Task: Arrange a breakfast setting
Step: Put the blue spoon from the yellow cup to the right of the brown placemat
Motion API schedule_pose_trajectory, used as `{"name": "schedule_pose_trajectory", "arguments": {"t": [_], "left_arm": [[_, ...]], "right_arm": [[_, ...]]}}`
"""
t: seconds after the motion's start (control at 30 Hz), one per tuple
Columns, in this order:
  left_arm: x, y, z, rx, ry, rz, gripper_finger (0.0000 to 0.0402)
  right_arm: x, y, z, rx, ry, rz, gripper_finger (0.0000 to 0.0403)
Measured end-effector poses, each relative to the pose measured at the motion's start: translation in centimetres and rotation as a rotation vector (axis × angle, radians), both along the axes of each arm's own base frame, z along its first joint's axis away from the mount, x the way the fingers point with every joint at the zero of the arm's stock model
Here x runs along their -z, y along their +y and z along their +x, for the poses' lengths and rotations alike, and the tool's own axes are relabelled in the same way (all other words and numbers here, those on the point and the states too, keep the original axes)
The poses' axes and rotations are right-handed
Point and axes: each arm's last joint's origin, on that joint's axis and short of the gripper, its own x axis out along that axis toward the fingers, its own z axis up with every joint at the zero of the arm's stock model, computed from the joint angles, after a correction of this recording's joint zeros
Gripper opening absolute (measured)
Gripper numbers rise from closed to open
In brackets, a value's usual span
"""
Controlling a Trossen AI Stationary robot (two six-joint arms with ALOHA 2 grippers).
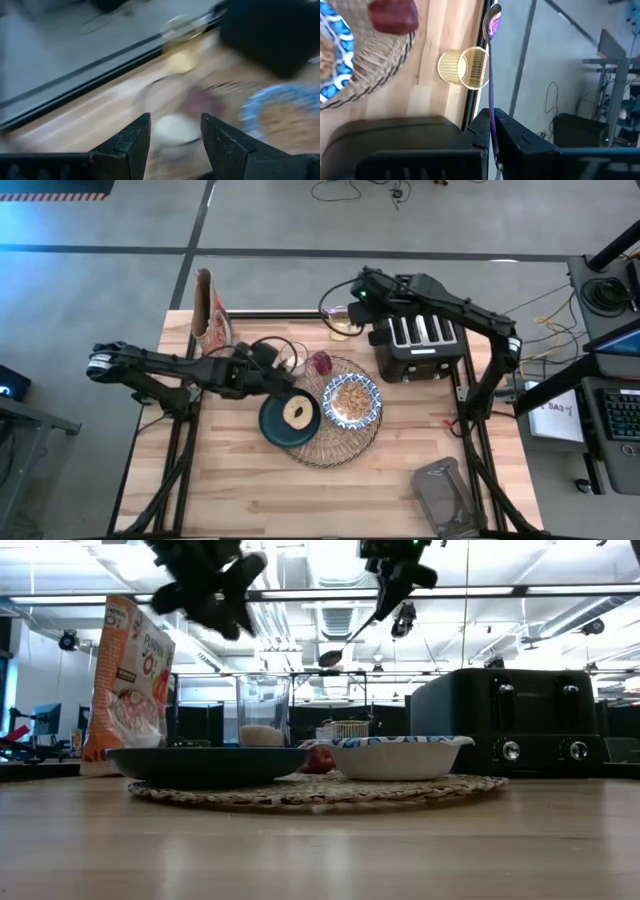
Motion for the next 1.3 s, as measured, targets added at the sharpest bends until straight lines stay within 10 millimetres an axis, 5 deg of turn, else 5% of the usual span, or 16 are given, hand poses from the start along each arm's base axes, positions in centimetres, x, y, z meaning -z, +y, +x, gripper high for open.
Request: {"name": "schedule_pose_trajectory", "arguments": {"t": [0.33, 0.6, 0.77, 1.1, 1.3], "left_arm": [[-1.2, -3.0, 3.6, 0.373, -0.342, 0.044, 0.0157], [1.4, -3.9, 4.9, 0.530, -0.506, 0.025, 0.0157], [2.7, -4.0, 4.9, 0.605, -0.717, 0.049, 0.0157], [3.0, -1.2, 2.4, 0.634, -0.944, 0.221, 0.0157], [3.3, 0.8, 2.5, 0.739, -1.117, 0.129, 0.0157]], "right_arm": [[-1.1, 4.6, 0.1, -0.003, 0.090, -0.247, 0.0008], [-0.6, 8.5, -0.4, -0.010, 0.067, -0.217, 0.0008], [0.8, 10.9, -0.4, 0.010, 0.146, -0.432, 0.0008], [5.5, 16.0, -0.8, 0.121, 0.060, -0.667, 0.0008], [7.9, 18.3, -1.6, 0.230, -0.163, -0.921, 0.0008]]}}
